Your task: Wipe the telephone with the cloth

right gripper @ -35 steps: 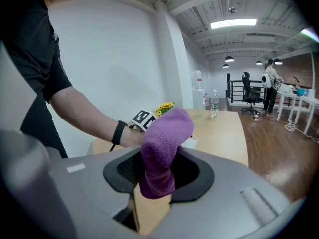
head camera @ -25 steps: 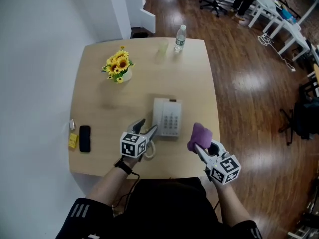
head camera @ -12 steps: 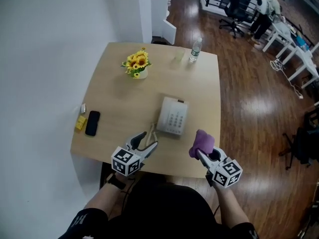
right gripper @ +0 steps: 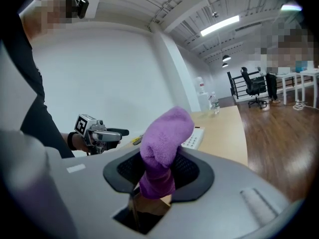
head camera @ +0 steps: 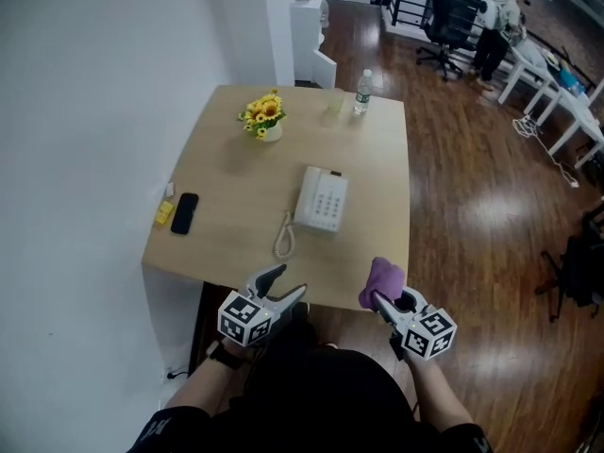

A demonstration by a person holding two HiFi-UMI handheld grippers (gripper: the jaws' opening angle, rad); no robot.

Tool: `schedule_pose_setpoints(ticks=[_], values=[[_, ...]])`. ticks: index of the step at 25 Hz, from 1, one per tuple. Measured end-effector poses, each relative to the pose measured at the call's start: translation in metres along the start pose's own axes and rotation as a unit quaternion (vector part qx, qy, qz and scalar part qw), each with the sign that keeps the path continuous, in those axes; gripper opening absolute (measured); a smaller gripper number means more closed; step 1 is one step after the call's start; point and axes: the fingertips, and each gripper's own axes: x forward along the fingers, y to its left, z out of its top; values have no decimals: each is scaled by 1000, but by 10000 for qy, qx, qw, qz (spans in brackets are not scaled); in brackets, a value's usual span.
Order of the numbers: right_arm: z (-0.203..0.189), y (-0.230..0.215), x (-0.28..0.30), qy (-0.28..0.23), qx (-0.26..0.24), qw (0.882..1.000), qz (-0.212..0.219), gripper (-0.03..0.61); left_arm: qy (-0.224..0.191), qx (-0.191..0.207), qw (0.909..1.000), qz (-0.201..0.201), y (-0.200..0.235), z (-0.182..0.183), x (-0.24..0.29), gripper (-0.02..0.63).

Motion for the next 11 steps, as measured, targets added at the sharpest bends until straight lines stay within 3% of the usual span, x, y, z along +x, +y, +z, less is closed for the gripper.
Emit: schedule_pose_setpoints(ticks=[11], values=[[-31, 25, -43, -81, 136, 9998, 83, 146, 44, 117, 9995, 295, -44, -27, -52, 265]])
